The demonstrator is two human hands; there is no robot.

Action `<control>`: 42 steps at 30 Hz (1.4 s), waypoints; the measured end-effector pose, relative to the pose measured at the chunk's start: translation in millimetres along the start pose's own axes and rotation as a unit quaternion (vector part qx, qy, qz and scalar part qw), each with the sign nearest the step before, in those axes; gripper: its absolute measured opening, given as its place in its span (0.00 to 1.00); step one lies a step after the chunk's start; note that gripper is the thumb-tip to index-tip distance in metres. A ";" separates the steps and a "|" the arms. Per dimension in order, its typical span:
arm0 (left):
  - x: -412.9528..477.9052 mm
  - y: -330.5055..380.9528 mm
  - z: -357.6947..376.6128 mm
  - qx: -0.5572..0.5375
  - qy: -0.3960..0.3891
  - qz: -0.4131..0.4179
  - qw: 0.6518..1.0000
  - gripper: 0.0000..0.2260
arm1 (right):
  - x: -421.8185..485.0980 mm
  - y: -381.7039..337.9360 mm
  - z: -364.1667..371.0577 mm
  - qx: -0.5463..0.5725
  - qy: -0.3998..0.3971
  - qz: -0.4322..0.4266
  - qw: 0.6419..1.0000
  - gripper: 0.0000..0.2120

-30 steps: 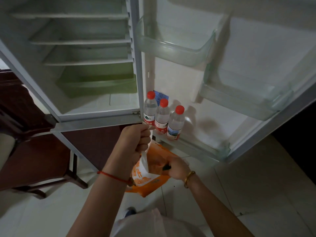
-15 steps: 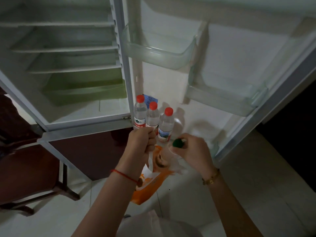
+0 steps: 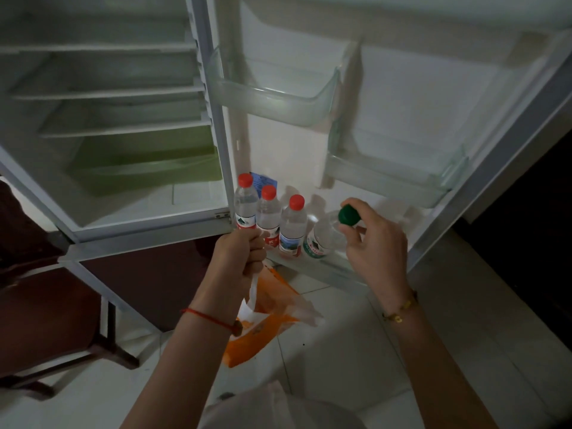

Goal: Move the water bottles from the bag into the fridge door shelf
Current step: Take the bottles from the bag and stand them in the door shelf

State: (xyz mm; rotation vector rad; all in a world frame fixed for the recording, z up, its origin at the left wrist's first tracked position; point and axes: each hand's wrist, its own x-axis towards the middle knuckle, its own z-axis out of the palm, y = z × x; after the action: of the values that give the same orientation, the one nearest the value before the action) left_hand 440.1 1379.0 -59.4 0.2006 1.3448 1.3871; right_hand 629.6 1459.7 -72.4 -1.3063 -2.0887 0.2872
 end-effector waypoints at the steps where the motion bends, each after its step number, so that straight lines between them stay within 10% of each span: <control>1: 0.0 -0.9 -0.8 -0.002 -0.001 0.004 1.000 0.10 | 2.5 3.9 7.4 -0.009 -0.006 0.001 1.000 0.15; 25: -16.8 -2.0 18.4 0.022 -0.044 -0.001 0.999 0.08 | 20.5 39.4 94.3 0.106 -0.019 0.068 0.992 0.24; 29: -21.4 -0.3 19.8 0.027 -0.052 0.006 0.998 0.10 | -10.7 43.9 92.0 0.066 0.056 0.049 0.995 0.11; 35: -29.2 2.2 21.3 0.036 -0.056 0.010 0.998 0.10 | -67.3 57.8 119.2 0.047 -0.245 0.046 0.967 0.23; 42: -37.0 3.6 19.3 0.033 -0.058 0.013 0.998 0.09 | -75.1 31.8 109.0 0.110 -0.513 0.103 0.845 0.07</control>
State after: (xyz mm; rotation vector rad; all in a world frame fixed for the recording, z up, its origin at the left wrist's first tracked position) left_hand 465.3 1362.9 -30.1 0.3383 1.2955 1.3337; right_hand 606.3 1426.3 -202.4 -1.3724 -2.5909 1.5650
